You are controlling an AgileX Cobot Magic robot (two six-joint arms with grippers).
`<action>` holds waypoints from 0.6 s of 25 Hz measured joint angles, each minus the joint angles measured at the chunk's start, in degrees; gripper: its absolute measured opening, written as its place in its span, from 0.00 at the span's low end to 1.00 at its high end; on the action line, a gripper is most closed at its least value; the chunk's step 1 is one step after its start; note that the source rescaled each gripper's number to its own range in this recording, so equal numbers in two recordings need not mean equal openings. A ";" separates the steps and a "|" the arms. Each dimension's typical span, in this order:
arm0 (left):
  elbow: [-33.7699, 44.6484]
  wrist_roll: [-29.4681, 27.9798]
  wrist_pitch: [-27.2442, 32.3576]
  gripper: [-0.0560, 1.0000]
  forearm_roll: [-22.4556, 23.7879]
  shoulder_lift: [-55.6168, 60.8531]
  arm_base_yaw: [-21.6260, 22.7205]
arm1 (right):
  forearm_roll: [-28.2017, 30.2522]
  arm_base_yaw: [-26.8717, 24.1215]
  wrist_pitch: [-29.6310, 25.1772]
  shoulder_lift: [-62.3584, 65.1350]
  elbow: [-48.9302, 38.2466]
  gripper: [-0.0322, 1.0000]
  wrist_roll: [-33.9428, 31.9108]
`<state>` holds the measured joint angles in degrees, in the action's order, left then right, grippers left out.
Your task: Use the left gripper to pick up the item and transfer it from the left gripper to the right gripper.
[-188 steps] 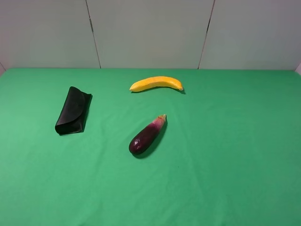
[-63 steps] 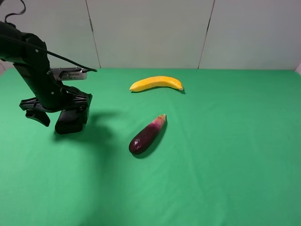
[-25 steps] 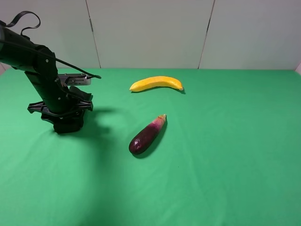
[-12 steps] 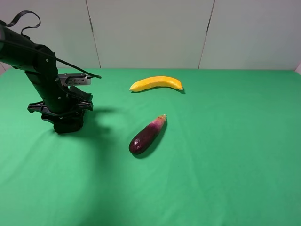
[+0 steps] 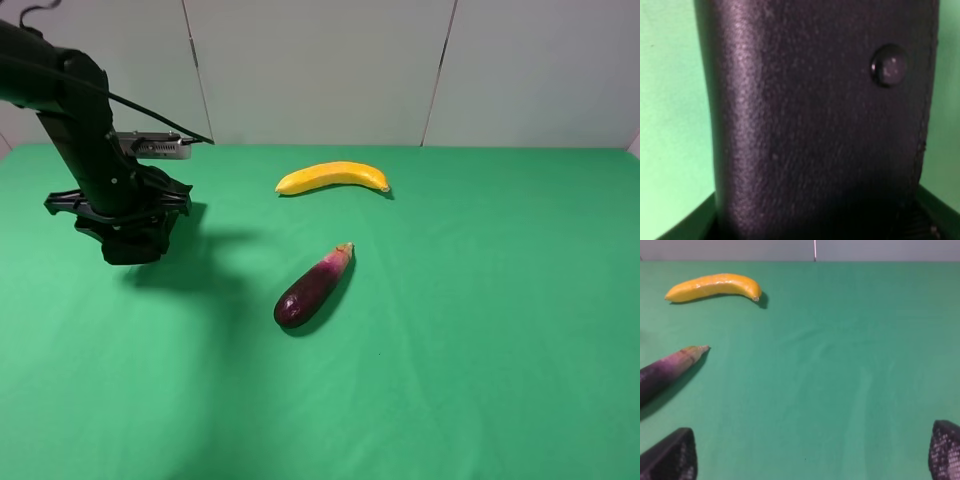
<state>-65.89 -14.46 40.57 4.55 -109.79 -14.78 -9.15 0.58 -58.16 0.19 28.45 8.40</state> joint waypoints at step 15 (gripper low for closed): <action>-2.52 10.52 10.22 0.10 0.00 8.14 0.00 | 0.00 0.00 0.00 0.00 0.00 1.00 0.00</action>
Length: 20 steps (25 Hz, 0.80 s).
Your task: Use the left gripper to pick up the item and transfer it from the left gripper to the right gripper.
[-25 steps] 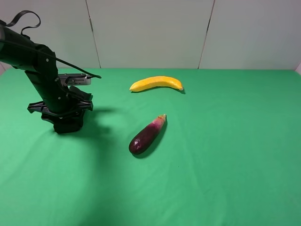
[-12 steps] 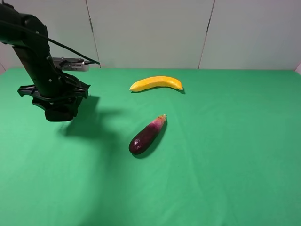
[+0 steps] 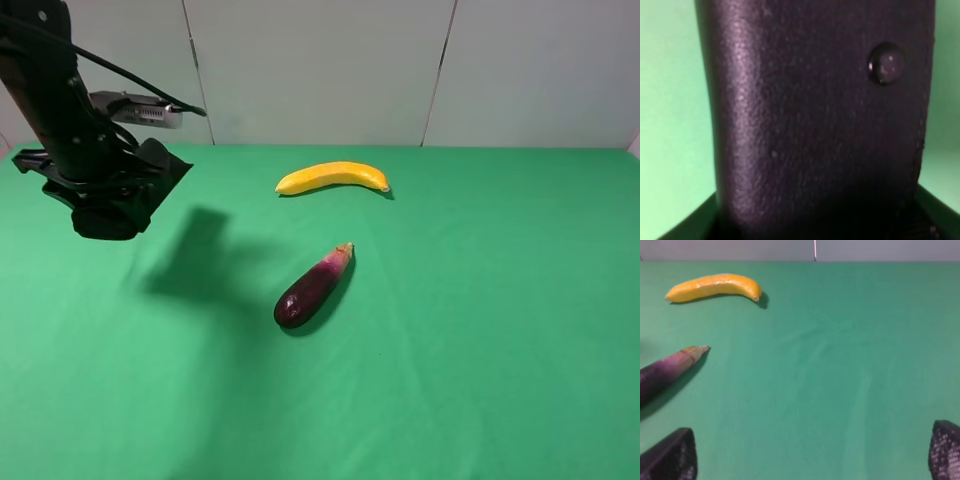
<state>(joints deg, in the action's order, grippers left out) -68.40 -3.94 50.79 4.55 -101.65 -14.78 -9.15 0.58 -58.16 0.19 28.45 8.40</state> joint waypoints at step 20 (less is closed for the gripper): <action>-0.57 10.59 5.37 0.09 -2.37 7.31 -9.81 | 0.00 0.00 0.00 0.00 0.00 1.00 0.00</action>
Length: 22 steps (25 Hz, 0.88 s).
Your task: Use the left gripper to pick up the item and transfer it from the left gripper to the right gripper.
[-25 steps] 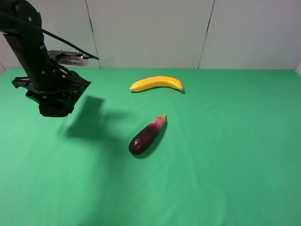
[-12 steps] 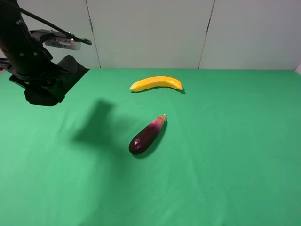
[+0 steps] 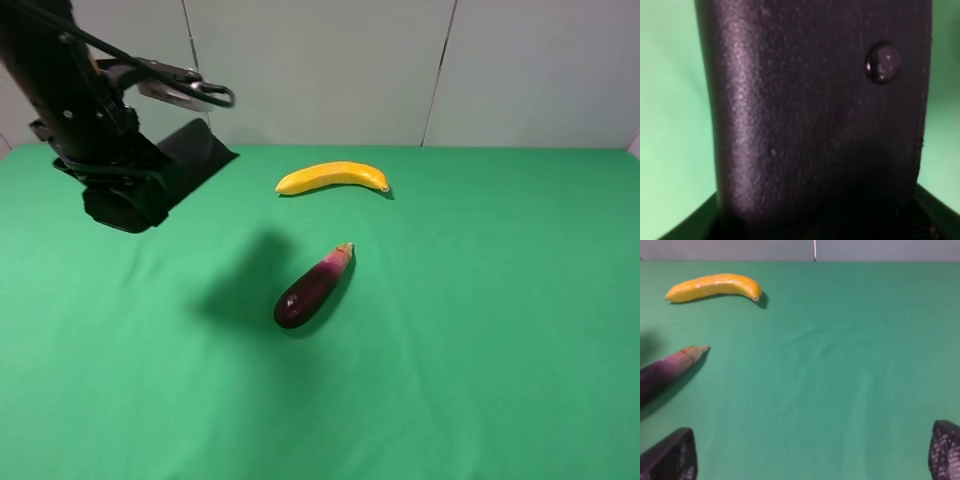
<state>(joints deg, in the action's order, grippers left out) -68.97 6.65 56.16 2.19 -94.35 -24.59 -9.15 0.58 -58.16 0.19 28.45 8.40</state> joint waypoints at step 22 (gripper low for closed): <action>-0.06 26.17 -2.52 0.08 -1.20 0.00 -15.26 | 0.00 0.00 0.00 0.00 0.00 1.00 0.00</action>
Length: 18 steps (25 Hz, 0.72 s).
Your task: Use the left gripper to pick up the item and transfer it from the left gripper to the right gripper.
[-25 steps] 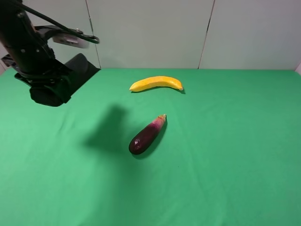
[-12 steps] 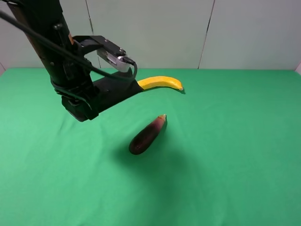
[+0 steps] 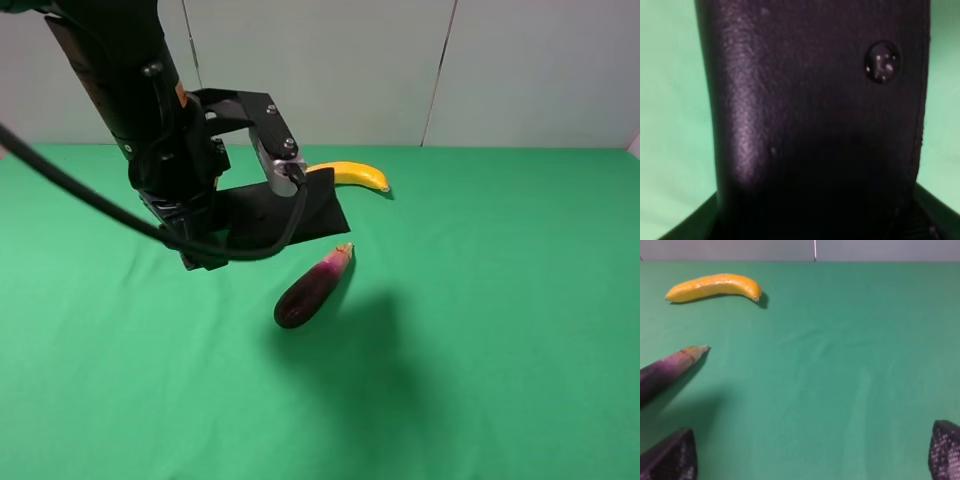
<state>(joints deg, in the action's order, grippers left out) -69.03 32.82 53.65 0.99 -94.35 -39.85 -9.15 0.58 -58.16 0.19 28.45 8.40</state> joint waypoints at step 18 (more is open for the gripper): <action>0.00 25.61 -8.25 0.08 -10.79 0.00 -0.05 | -0.80 0.00 0.05 0.00 0.00 1.00 -1.01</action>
<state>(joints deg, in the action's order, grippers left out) -69.03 58.43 45.39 -9.81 -94.35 -39.89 -9.95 0.58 -58.11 0.19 28.45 7.39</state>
